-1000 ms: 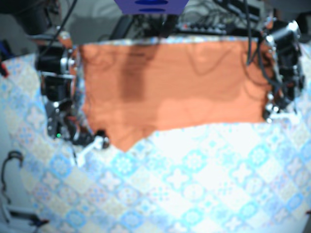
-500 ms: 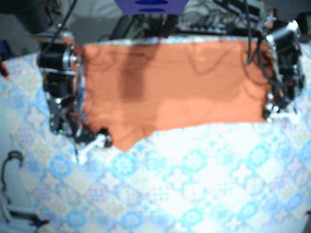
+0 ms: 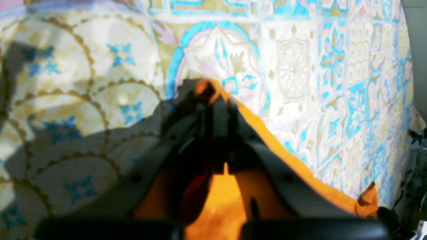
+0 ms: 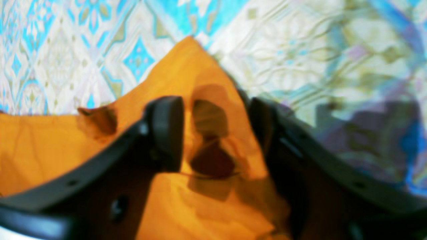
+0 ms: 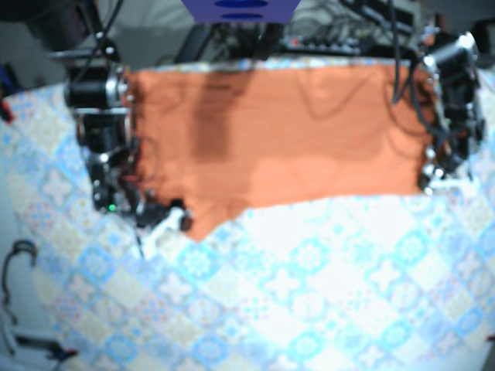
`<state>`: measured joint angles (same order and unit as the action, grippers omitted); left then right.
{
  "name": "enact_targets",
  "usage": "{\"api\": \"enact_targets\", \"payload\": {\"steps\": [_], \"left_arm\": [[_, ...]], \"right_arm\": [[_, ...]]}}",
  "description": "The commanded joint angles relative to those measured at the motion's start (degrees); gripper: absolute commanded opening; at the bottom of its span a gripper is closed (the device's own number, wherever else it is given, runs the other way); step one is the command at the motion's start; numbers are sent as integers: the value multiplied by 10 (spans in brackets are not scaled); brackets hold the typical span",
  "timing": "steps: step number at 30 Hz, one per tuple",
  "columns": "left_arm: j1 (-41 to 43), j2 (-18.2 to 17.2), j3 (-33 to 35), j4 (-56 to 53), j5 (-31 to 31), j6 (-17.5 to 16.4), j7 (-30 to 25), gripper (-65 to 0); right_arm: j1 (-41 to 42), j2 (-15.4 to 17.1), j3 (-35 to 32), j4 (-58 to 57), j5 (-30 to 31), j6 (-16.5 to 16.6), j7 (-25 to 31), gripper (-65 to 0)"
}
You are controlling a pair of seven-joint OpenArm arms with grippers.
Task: Fold the T-shirt properly
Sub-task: 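Grasp the shirt's side edges near the hem with both grippers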
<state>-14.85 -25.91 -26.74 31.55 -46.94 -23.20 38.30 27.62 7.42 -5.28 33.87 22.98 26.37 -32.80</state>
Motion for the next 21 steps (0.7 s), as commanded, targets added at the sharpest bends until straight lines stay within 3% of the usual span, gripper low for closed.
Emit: {"api": "enact_targets", "payload": {"steps": [1,11,21], "left_arm": [[-4,-12,0,6,6,5,6,-650],[-4,-12,0,6,6,5,6,-650],[-3,-12,0,6,6,5,6,-650]], "right_arm": [[6,-2,-3,1,-3,2,-24,-391],[6,-2,-5,1,-7,2,-24,-599],[6,-2,-46,12,-8,2,-24,-648]]}}
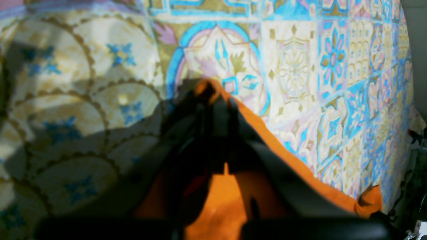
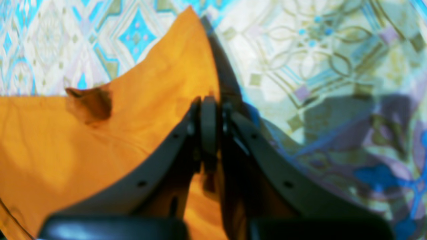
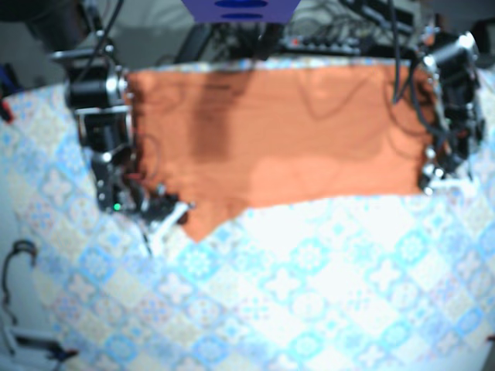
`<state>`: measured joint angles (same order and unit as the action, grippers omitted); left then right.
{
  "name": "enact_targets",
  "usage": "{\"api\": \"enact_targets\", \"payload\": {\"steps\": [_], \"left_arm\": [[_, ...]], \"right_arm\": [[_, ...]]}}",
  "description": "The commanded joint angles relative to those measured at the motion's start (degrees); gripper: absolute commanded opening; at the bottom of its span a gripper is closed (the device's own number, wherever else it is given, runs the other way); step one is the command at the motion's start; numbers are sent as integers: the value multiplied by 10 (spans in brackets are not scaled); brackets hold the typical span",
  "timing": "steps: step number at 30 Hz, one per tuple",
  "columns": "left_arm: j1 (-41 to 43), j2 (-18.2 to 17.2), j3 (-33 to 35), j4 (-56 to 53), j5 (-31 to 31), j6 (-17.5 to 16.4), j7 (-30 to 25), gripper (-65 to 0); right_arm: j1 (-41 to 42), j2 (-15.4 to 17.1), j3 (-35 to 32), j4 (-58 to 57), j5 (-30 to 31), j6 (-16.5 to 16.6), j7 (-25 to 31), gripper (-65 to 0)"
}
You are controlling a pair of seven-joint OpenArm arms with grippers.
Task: Fold the T-shirt properly
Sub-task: 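Grasp the shirt's side edges near the hem with both grippers, then lift the hem with both grippers and fold it toward the shoulder edge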
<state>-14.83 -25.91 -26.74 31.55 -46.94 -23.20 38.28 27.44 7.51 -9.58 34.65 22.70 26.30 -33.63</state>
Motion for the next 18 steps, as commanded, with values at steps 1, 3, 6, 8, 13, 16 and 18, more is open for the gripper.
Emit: {"api": "enact_targets", "payload": {"steps": [1,3,6,8,13,16,18], "left_arm": [[-3,-12,0,8,6,5,6,-650],[10,-13,0,30,6,5,6,-650],[33,-12,0,81,6,5,7,-650],[45,-12,0,102,6,5,8,-650],[66,-13,-1,112,3,5,8,-650],[73,-20,-1,112,2,5,8,-650],[76,-21,-1,113,2,4,8,-650]], "right_arm": [[7,-3,-9,14,-5,3,-19,-648],[7,-2,-17,42,-4,3,-26,-648],[0,0,-14,77,-4,3,-49,-648],[-13,1,-14,104,-4,3,-58,-648],[-40,17,-13,171,-3,1,-75,-648],[-58,30,-12,207,-1,1,-75,-648],[-68,39,-12,226,1,1,-75,-648]]}}
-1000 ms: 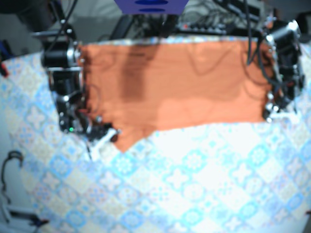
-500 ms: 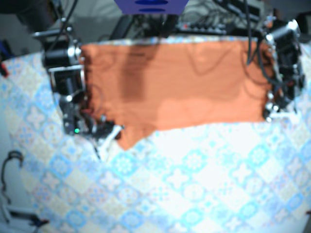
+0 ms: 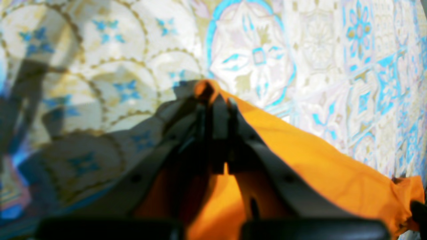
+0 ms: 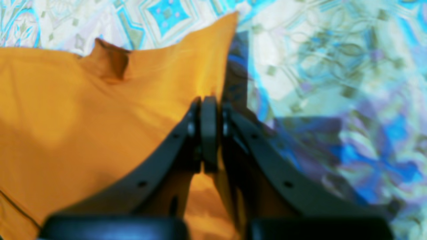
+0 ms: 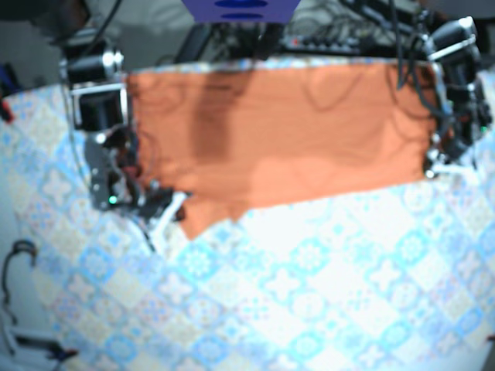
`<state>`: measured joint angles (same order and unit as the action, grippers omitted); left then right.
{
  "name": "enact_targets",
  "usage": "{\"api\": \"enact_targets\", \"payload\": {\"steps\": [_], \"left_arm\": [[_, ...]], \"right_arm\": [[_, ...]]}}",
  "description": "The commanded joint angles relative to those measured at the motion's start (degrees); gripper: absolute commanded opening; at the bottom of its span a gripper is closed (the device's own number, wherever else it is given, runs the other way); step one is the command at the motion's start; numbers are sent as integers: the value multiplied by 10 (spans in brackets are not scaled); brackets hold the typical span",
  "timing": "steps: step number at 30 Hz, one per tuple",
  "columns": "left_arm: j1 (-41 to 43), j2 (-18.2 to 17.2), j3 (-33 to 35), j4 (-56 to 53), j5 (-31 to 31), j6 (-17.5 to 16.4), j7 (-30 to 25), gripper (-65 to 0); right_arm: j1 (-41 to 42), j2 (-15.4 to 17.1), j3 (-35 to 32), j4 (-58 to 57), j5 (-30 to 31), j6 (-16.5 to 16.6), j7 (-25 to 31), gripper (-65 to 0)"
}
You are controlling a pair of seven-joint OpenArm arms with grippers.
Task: Fold the T-shirt properly
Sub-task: 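Lift the hem with both grippers and fold it toward the shoulder edge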
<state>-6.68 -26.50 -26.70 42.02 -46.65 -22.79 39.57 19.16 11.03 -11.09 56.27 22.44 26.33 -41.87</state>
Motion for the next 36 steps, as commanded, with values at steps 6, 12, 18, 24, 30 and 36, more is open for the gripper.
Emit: {"api": "enact_targets", "payload": {"steps": [6,12,18,24,30,36], "left_arm": [[19,-15,-1,66,0,0,-5,-650],[21,-15,-2,85,-1,0,21,-650],[21,-15,-2,85,-1,-1,23,-650],[58,-15,-2,136,-1,-1,23,-650],[87,-13,-2,188,-1,-1,23,-650],[98,-13,-2,192,-1,-1,21,-650]], "right_arm": [[-31,18,66,76,4,1,-9,-648],[-71,19,98,149,3,3,-41,-648],[-101,19,99,206,4,3,-56,-648],[-127,19,97,238,4,3,-56,-648],[-161,19,100,270,4,3,-56,-648],[-195,19,100,312,5,3,-56,-648]]}}
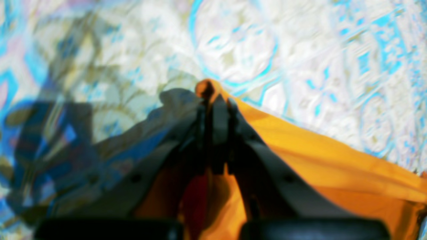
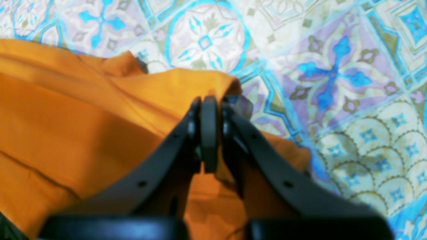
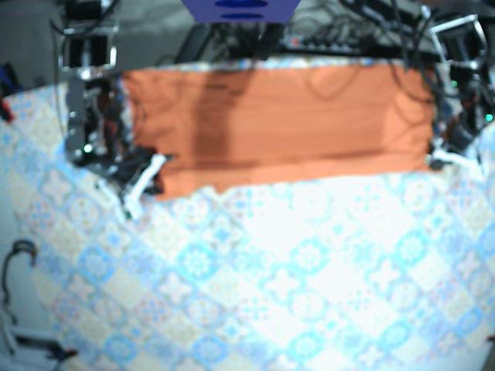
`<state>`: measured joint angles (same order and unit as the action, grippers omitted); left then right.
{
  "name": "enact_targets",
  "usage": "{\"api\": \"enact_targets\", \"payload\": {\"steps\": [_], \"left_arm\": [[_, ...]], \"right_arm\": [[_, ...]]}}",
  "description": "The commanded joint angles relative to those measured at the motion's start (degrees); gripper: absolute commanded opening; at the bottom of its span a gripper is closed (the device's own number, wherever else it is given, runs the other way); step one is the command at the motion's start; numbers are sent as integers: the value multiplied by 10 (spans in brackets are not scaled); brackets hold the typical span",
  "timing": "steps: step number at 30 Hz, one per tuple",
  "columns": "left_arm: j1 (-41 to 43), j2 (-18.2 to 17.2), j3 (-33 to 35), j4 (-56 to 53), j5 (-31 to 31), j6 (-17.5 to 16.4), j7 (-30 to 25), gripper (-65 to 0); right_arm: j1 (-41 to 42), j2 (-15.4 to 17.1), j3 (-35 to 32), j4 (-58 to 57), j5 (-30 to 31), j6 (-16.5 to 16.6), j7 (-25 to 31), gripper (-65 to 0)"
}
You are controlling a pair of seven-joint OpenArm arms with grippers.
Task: Fold the T-shirt properly
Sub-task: 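Lift the hem with both grippers and fold it toward the shoulder edge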
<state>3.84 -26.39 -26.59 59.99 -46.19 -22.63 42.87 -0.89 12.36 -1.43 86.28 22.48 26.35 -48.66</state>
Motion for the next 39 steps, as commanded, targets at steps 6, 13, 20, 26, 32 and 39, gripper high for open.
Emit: {"api": "enact_targets", "payload": {"steps": [6,13,20,26,32,39], "left_arm": [[7,-15,-4,20,-5,-3,-14,-650],[33,-13,-4,46,-5,-3,-14,-650],[53,-13,-5,47,-6,-22,-15,-650],[68,-9,-6,47,-6,-26,-15,-650],[84,-3,-6,47,-6,-26,-15,-650],[93,7,-6,47,-6,-26,-15,-650]], "right_arm": [[-27,5,4,45,4,2,11,-648],[-65,5,33,83,4,2,11,-648],[-93,5,43,91,4,2,11,-648],[-103,5,43,91,3,2,11,-648],[-116,5,43,99,3,2,11,-648],[-135,5,43,107,3,2,11,-648]]}}
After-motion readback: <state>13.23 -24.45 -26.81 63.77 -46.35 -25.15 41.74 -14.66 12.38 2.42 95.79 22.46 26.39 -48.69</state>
